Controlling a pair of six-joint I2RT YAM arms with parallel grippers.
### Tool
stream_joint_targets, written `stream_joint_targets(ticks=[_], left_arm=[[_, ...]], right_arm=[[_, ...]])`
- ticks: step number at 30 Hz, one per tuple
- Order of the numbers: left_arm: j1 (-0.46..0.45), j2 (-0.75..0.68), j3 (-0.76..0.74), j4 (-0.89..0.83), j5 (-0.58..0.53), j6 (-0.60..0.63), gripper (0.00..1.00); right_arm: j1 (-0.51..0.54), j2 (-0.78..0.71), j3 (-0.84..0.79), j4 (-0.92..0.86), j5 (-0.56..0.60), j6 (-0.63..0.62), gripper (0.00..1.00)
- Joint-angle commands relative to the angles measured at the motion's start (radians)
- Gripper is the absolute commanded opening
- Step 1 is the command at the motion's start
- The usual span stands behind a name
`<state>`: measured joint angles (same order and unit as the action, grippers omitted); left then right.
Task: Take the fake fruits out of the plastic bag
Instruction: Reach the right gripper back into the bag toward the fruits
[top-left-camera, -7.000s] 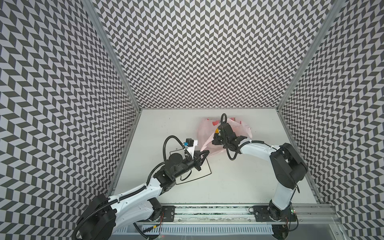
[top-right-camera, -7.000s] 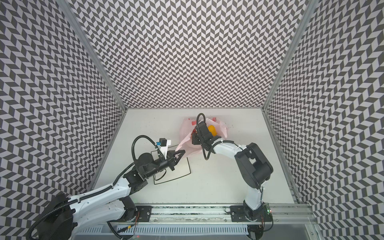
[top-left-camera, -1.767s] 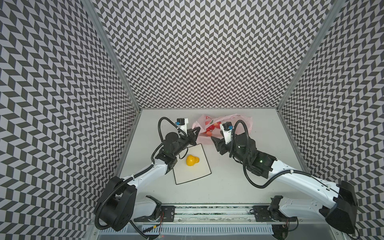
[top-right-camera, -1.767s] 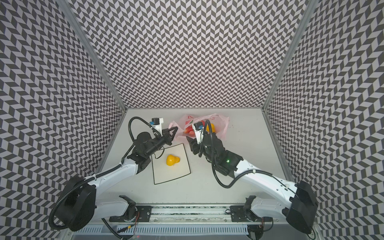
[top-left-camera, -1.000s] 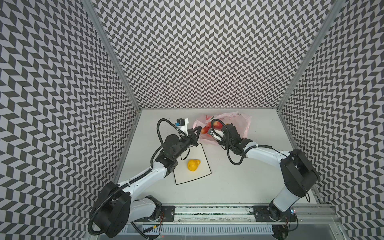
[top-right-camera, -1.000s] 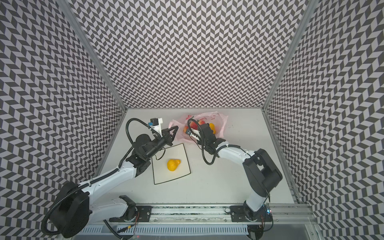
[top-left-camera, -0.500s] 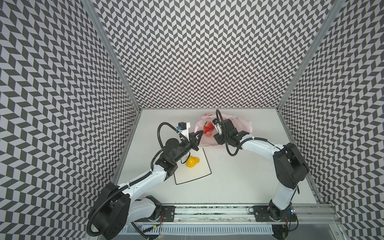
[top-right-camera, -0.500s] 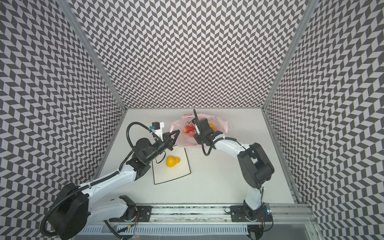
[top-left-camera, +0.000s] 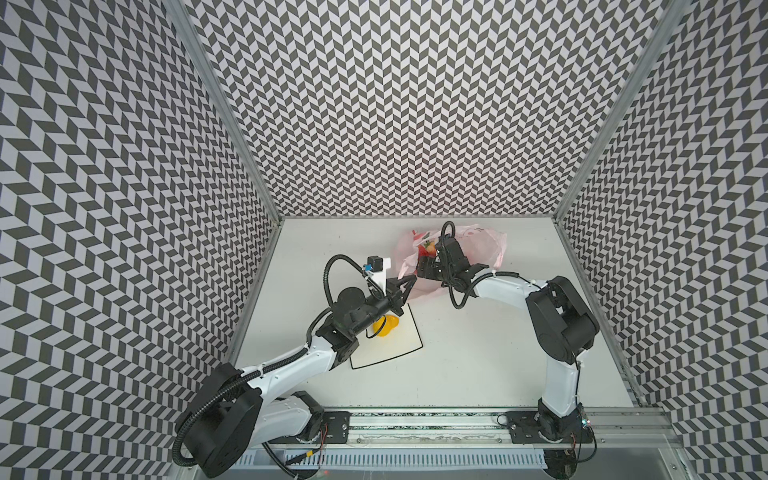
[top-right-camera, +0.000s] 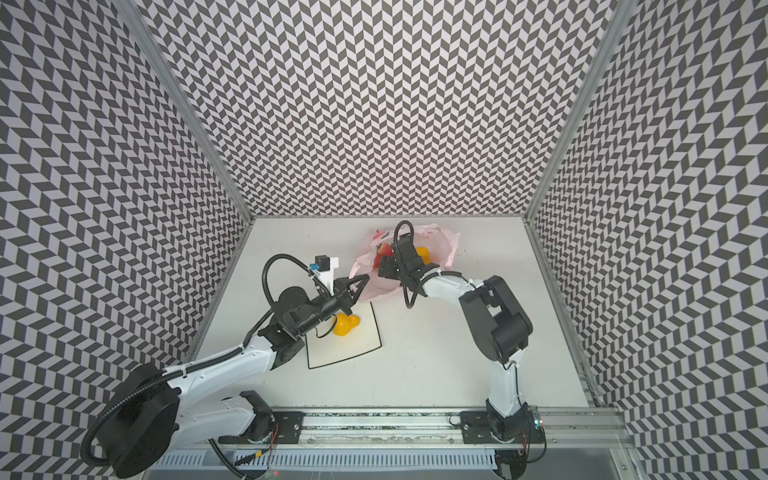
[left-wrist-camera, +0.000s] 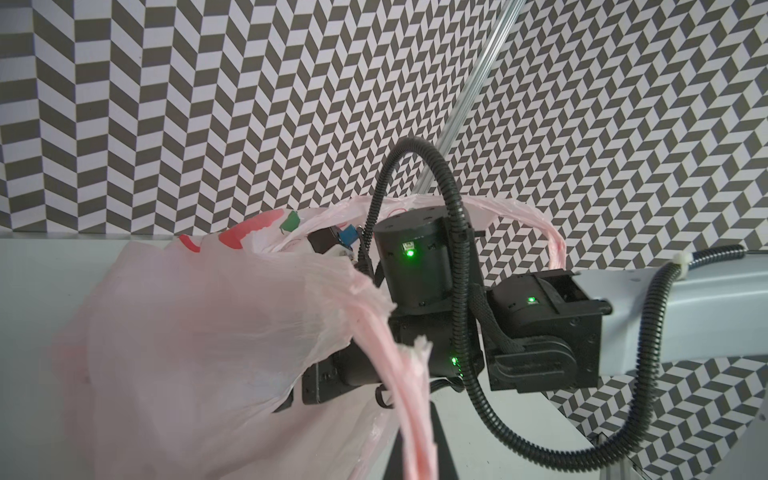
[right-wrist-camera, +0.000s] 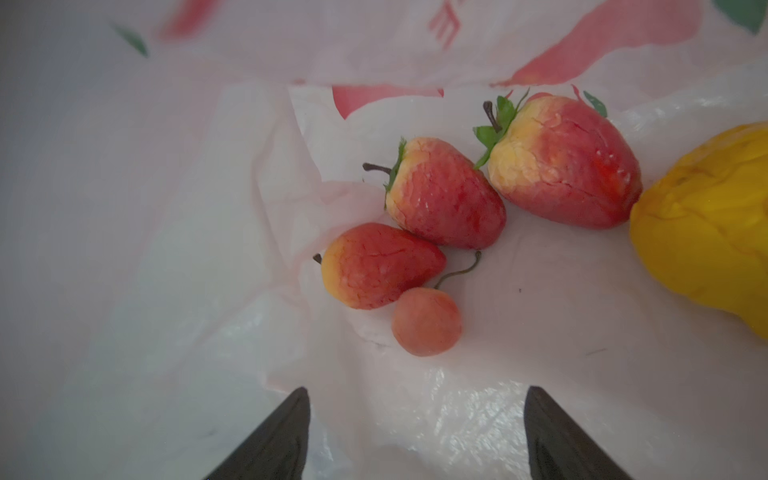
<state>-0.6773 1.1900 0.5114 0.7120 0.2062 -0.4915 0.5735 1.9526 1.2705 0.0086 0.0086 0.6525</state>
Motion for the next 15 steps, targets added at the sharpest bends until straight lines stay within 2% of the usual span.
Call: stream_joint_targets(ticks=[1, 9, 15], left_arm=[[-0.015, -0.018, -0.016, 0.041, 0.004, -0.003, 0.0], [-0.024, -0.013, -0.01, 0.035, -0.004, -0.004, 0.0], [-0.024, -0.006, 0.003, 0.035, -0.003, -0.006, 0.0]], right_arm=[[-0.003, 0.056, 0.036, 0.094, -0.012, 0.164, 0.81], [0.003, 0.158, 0.085, 0.074, 0.022, 0.154, 0.8], [0.007, 0.223, 0.147, 0.023, 0.052, 0.118, 0.76]])
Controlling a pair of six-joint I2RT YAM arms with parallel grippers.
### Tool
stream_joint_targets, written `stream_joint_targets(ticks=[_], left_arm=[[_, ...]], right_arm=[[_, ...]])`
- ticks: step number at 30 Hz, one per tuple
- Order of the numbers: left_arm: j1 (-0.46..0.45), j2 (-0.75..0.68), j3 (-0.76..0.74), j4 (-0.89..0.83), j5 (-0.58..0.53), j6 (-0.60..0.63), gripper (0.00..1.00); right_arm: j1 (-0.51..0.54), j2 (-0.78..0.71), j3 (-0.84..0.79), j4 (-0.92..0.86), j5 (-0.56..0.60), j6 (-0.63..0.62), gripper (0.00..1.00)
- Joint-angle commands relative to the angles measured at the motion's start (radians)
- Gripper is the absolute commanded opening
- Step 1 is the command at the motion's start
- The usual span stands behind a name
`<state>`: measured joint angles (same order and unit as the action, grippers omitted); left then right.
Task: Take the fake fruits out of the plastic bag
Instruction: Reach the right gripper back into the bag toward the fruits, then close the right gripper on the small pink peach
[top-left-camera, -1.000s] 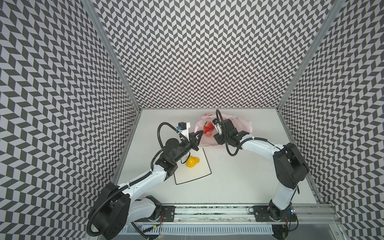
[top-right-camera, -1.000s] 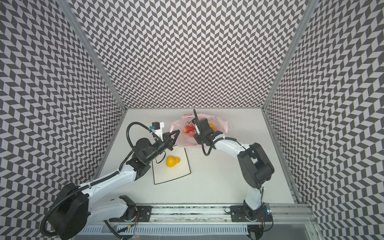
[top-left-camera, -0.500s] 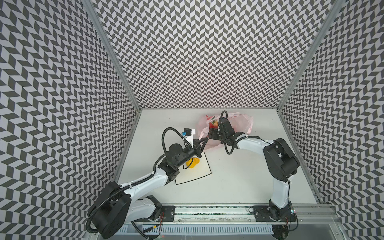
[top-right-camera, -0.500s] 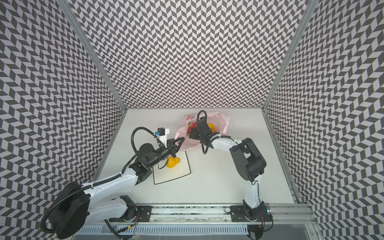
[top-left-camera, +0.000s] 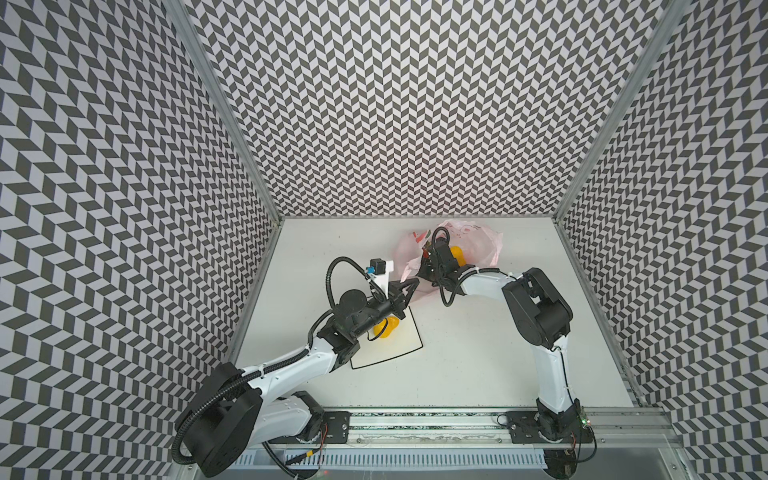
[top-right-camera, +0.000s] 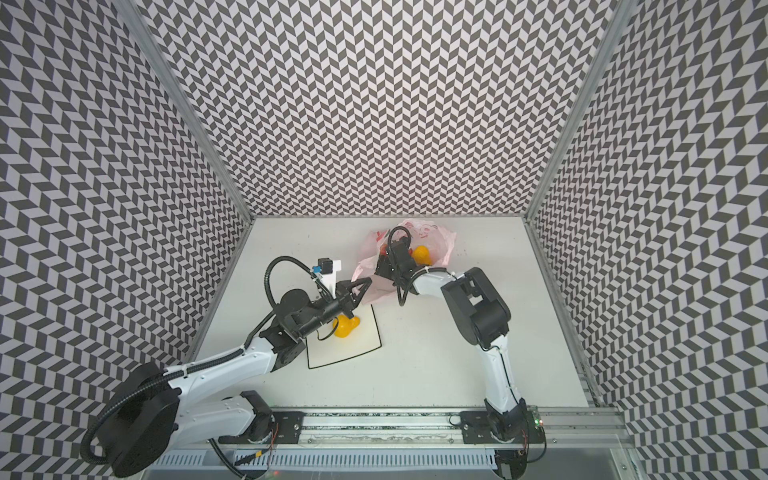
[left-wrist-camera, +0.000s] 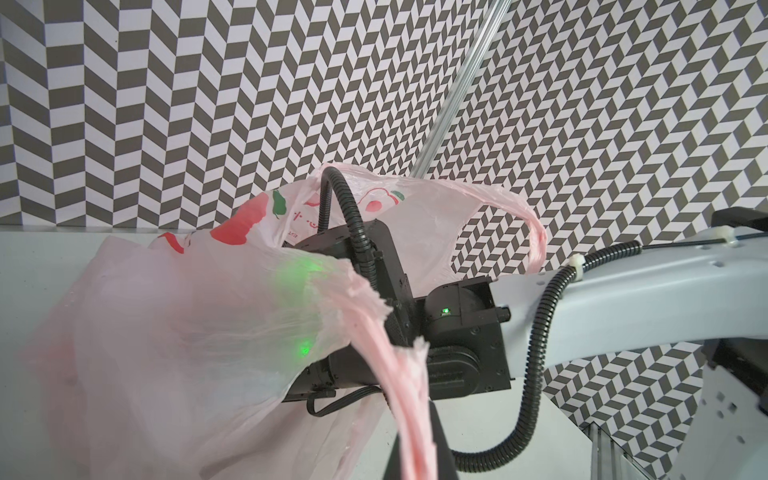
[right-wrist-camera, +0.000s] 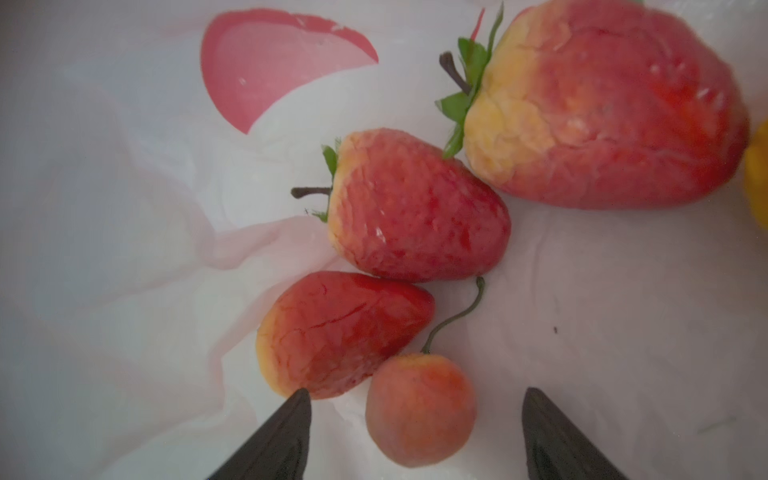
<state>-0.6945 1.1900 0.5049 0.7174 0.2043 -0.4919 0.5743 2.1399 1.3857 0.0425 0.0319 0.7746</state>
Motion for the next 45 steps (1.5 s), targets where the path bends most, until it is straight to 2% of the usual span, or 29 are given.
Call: stream_joint_targets(ticks=[1, 8, 14, 22, 29, 38, 45], left_arm=[[-0.008, -0.004, 0.011, 0.031, -0.002, -0.007, 0.0], [-0.01, -0.01, 0.013, 0.021, -0.017, -0.013, 0.0], [-0.01, -0.011, 0.032, -0.017, -0.079, -0.029, 0.0], [-0.01, -0.006, 0.05, -0.064, -0.164, -0.081, 0.0], [-0.008, -0.017, 0.05, -0.074, -0.253, -0.113, 0.0], [0.005, 0.005, 0.067, -0.065, -0.252, -0.11, 0.0], [0.038, 0.016, 0.082, -0.064, -0.243, -0.112, 0.0]], right_arm=[[0.009, 0.045, 0.04, -0.02, 0.037, -0.006, 0.75], [0.037, 0.092, 0.1, -0.112, 0.112, -0.062, 0.67], [0.058, 0.127, 0.13, -0.176, 0.174, -0.126, 0.6], [0.058, 0.072, 0.131, -0.157, 0.174, -0.136, 0.34], [0.058, -0.116, 0.008, -0.062, 0.066, -0.177, 0.28], [0.056, -0.371, -0.222, 0.037, -0.121, -0.245, 0.26], [0.058, -0.567, -0.324, 0.039, -0.234, -0.373, 0.26]])
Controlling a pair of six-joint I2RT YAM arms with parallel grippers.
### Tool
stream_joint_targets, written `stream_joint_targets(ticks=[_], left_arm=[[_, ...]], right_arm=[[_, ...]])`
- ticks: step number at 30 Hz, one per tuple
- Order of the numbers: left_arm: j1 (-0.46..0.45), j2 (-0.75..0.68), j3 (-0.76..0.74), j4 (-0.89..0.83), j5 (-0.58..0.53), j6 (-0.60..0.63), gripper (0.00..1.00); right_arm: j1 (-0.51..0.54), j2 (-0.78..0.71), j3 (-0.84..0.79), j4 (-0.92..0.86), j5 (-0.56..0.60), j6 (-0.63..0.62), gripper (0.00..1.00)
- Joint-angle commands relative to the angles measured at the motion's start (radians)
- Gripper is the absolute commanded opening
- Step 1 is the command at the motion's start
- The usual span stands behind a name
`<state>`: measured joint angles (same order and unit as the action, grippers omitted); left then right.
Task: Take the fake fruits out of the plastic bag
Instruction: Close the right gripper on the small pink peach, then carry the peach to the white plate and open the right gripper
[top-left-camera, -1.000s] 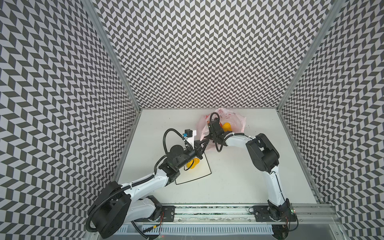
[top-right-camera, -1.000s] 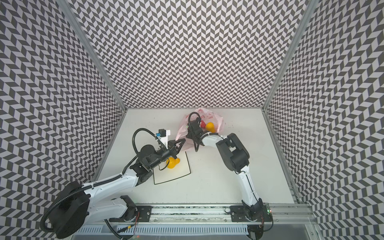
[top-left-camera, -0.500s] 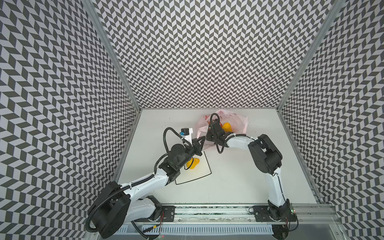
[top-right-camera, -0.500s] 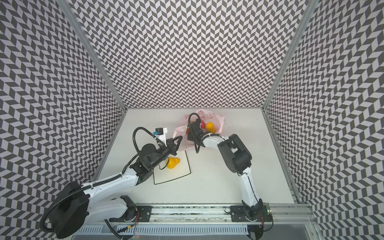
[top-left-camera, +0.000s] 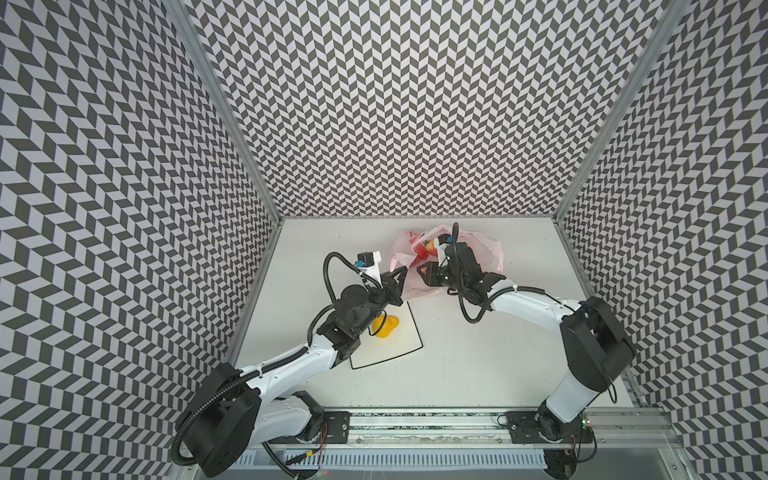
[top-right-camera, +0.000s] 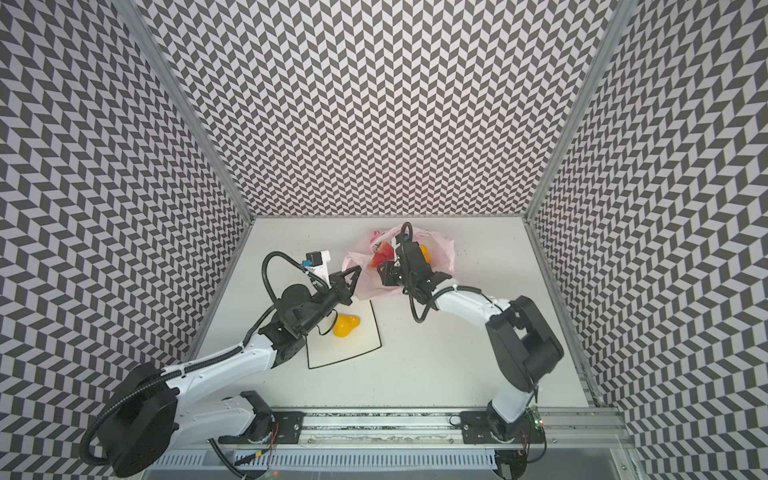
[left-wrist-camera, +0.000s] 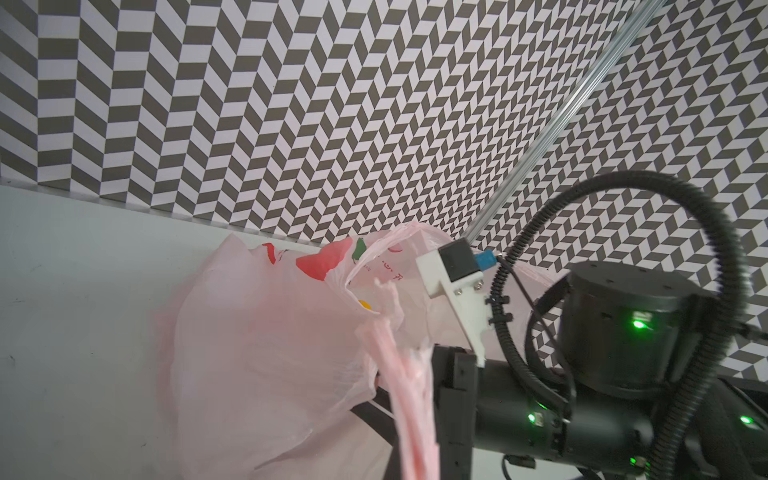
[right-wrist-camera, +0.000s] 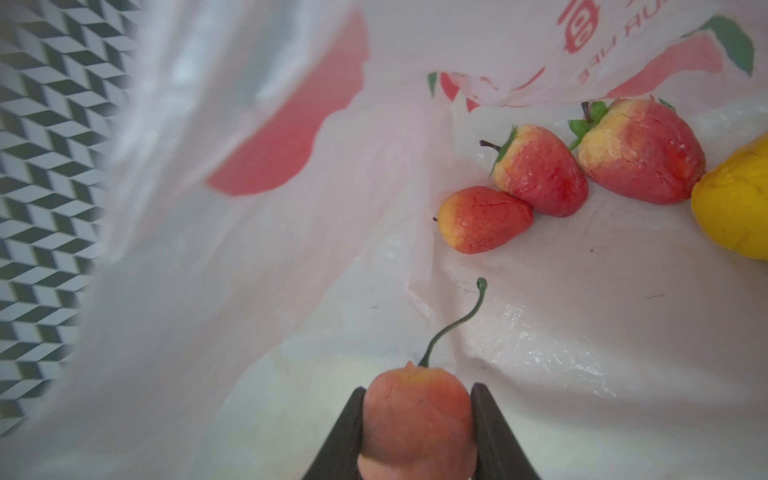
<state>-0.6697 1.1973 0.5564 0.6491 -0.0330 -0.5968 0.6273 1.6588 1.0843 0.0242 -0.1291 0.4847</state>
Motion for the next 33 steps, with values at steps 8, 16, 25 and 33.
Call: stream_joint_targets(ticks=[8, 16, 25, 33], left_arm=[[0.047, 0.016, 0.037, 0.013, 0.015, -0.007, 0.0], [0.065, 0.015, 0.03, 0.018, 0.026, -0.01, 0.0], [0.071, 0.004, 0.024, 0.009, 0.022, -0.008, 0.0], [0.072, -0.011, 0.022, -0.006, 0.02, -0.005, 0.0]], right_arm=[[0.075, -0.337, -0.166, 0.026, -0.156, -0.346, 0.26], [0.35, -0.458, -0.396, 0.066, 0.041, -0.554, 0.28], [0.479, -0.229, -0.404, 0.171, 0.181, -0.395, 0.28], [0.474, -0.01, -0.3, 0.218, 0.32, -0.261, 0.28]])
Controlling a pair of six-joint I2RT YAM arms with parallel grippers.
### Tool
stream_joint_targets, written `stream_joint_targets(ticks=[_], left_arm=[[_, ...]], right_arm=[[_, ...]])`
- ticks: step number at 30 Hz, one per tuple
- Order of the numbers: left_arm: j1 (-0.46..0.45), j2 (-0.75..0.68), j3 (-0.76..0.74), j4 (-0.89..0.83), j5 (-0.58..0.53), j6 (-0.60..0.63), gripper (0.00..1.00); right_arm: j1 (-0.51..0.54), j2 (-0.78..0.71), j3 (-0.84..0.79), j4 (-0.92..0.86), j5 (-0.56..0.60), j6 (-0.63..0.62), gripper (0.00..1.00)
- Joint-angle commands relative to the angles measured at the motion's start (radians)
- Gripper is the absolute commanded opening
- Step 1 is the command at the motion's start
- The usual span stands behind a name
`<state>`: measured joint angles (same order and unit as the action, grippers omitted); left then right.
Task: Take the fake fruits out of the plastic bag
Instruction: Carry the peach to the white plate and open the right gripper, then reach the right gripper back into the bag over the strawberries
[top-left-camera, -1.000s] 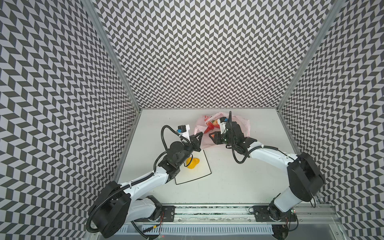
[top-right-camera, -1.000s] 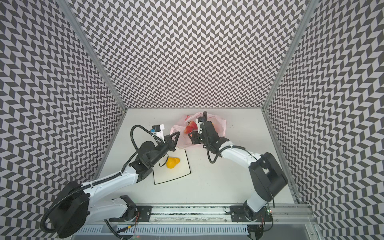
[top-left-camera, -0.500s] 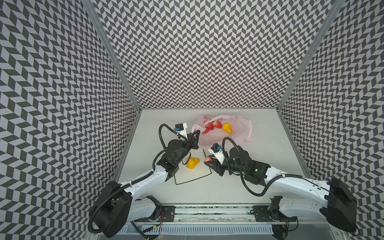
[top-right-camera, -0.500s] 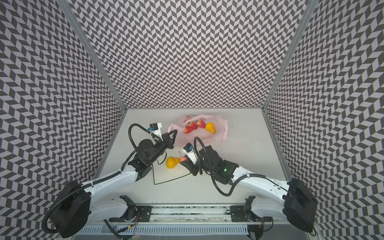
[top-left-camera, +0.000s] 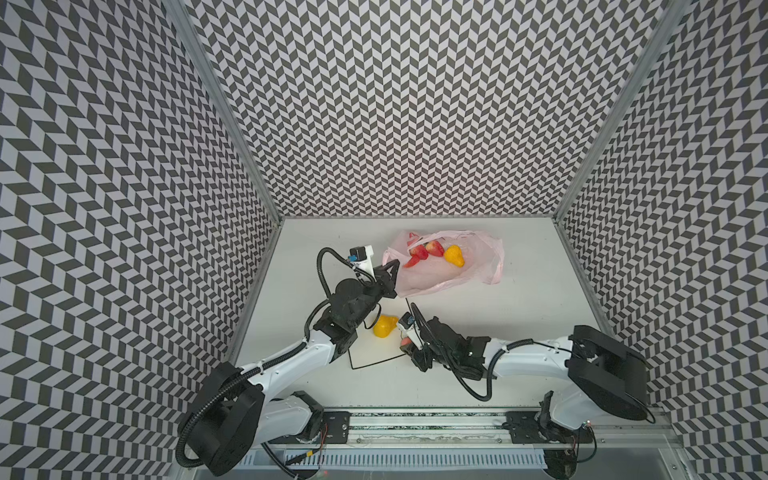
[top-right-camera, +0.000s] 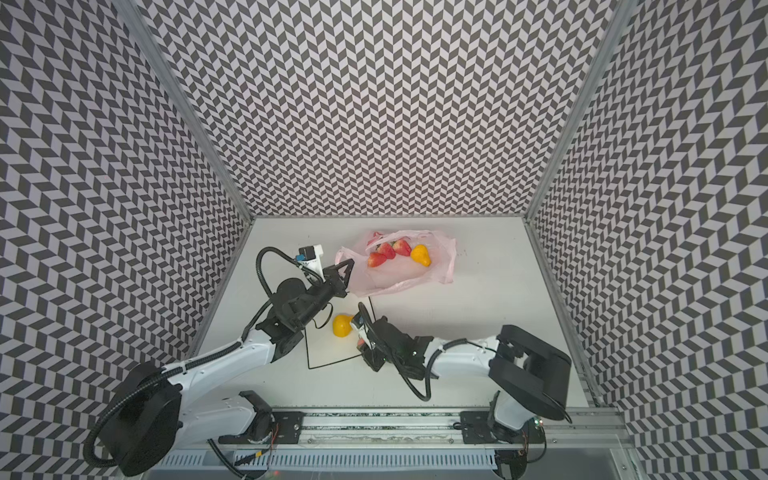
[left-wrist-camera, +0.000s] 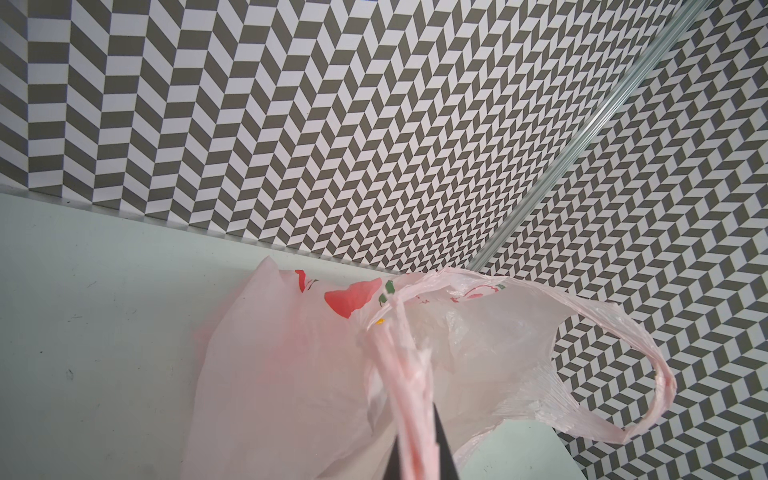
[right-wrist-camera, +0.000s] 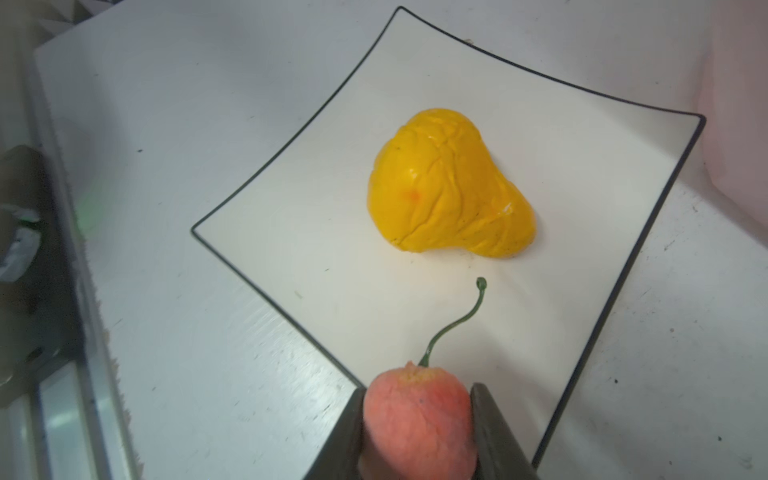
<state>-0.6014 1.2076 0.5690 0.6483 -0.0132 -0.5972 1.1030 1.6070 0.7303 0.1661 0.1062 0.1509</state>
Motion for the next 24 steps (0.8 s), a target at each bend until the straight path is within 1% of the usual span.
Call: stream_joint_targets(ticks=[1, 5, 6, 10, 13, 15, 17, 20, 22, 24], left_arm=[[0.004, -0.023, 0.009, -0.007, 0.001, -0.005, 0.0], [0.003, -0.028, 0.008, -0.011, -0.001, -0.005, 0.0], [0.004, -0.027, 0.008, -0.011, 0.001, -0.006, 0.0], [0.004, -0.032, 0.007, -0.013, 0.001, -0.006, 0.0], [0.004, -0.034, 0.007, -0.012, 0.0, -0.004, 0.0], [0.004, -0.034, 0.009, -0.013, 0.0, -0.004, 0.0], [0.003, -0.034, 0.009, -0.012, 0.0, -0.002, 0.0], [0.005, -0.034, 0.009, -0.01, 0.001, -0.001, 0.0], [0.004, -0.034, 0.006, -0.007, 0.005, 0.002, 0.0], [0.003, -0.034, 0.006, -0.005, 0.008, 0.002, 0.0]], right_arm=[[-0.002, 0.066, 0.07, 0.07, 0.093, 0.089, 0.29], [-0.001, 0.132, 0.118, 0.035, 0.113, 0.116, 0.33], [-0.001, 0.141, 0.123, 0.032, 0.113, 0.116, 0.36], [-0.002, 0.15, 0.121, 0.05, 0.101, 0.119, 0.54], [-0.003, 0.127, 0.109, 0.071, 0.077, 0.12, 0.63], [-0.003, 0.096, 0.099, 0.075, 0.067, 0.115, 0.67], [-0.003, 0.043, 0.083, 0.071, 0.059, 0.106, 0.69], [-0.003, -0.071, 0.047, 0.052, 0.036, 0.069, 0.69], [-0.002, -0.172, 0.019, 0.031, 0.02, 0.035, 0.67], [-0.003, -0.265, 0.006, -0.004, 0.038, 0.001, 0.64]])
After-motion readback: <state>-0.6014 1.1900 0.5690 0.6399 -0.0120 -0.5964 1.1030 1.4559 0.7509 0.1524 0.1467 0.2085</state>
